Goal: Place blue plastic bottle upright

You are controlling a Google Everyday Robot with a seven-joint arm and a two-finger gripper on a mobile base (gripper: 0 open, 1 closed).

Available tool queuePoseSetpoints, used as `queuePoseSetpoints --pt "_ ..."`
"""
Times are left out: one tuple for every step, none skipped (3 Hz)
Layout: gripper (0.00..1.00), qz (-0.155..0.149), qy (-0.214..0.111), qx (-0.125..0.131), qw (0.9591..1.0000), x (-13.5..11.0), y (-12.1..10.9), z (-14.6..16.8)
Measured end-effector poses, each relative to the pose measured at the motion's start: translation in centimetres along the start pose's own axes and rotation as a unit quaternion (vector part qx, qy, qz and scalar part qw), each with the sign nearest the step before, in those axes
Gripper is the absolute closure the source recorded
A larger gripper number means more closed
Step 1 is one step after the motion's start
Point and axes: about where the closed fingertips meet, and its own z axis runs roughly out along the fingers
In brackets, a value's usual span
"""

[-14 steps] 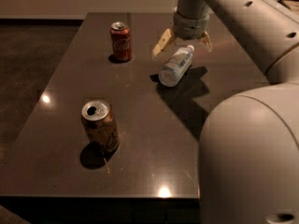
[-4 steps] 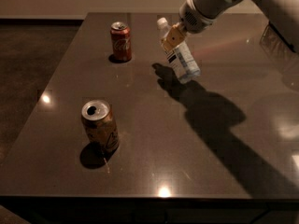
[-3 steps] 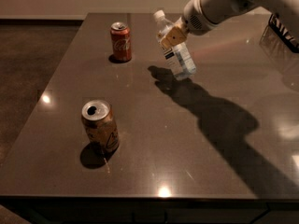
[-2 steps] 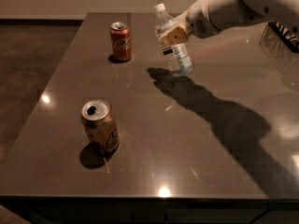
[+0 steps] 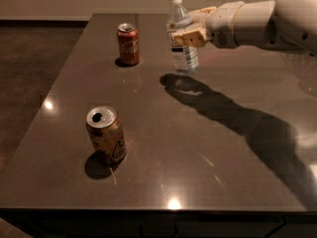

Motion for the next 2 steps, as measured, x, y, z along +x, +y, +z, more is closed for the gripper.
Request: queuePoseSetpoints --pt "1.00 -0.008 -0.060 0.002 0.9982 0.3 0.0 -0.7" --pt "1.00 -0.013 -0.120 -0.002 0.9927 1.5 0.0 -1.3"
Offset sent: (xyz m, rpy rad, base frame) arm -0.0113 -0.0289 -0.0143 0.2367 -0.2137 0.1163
